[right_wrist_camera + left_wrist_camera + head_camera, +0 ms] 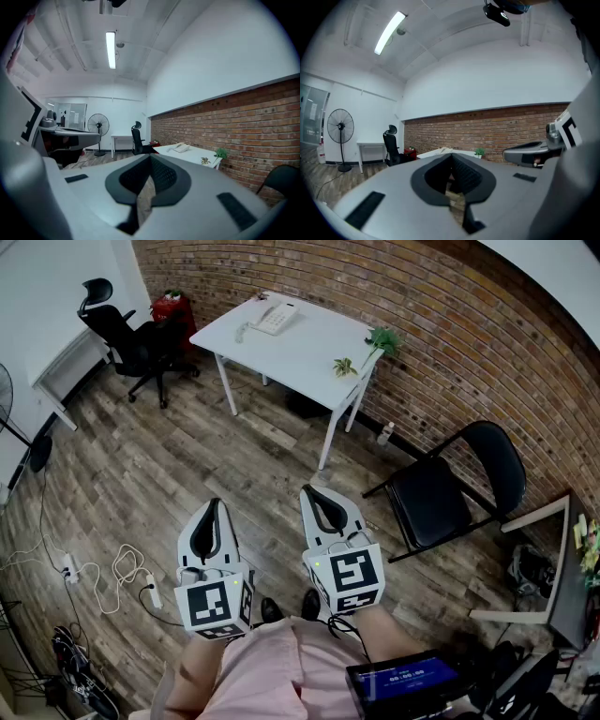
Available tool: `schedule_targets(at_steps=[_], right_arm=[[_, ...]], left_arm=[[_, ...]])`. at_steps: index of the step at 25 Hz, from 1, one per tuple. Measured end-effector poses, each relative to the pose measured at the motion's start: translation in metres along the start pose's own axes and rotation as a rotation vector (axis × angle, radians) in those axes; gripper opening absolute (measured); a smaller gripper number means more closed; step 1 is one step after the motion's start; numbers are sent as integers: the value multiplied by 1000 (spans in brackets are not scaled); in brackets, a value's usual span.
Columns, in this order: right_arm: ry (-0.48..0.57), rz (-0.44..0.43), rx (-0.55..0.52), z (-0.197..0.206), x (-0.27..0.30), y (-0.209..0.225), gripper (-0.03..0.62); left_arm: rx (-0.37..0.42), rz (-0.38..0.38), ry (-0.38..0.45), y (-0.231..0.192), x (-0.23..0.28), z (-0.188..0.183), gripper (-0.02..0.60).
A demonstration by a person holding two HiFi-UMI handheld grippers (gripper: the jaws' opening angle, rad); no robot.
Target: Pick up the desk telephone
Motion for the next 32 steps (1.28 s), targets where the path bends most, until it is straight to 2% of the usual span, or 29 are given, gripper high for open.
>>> schedule_targets(at_steps=[6, 10, 11, 12, 13, 14, 16, 22, 32], right_arm=[[6, -13, 5, 3, -2, 4, -2], [43, 24, 43, 4, -6, 17, 2], [53, 22, 50, 5, -8, 21, 84], [62, 16, 56, 6, -9, 24, 189], [68, 10, 61, 7, -10, 27, 198], [68, 7, 60, 9, -10, 30, 213], [56, 0, 48, 13, -9, 36, 211], [48, -10, 32, 24, 1, 54, 202], [-11, -37, 33, 42, 62, 64, 193]], left_arm=[[6, -15, -10, 5, 1, 4, 11], [-12, -43, 18, 11, 0, 2, 12], [-19, -30, 26, 14, 1, 1, 27], [-30, -10, 30, 19, 2, 1, 139], [-43, 10, 33, 24, 3, 1, 221], [-52, 23, 36, 28, 4, 1, 267], [-50, 19, 36, 34, 7, 2, 267], [-24, -58, 28, 35, 13, 15, 267], [-54, -106, -22, -4, 69, 31, 267]])
Point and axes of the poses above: the fingertips, and each gripper's own axes: x forward along the fingers, y to its right, z out of its underside, the point moved 4 cm from there along -x, backward along the fingers, and after that the axes turned 15 degrees about -x, right-handed, at the moved point
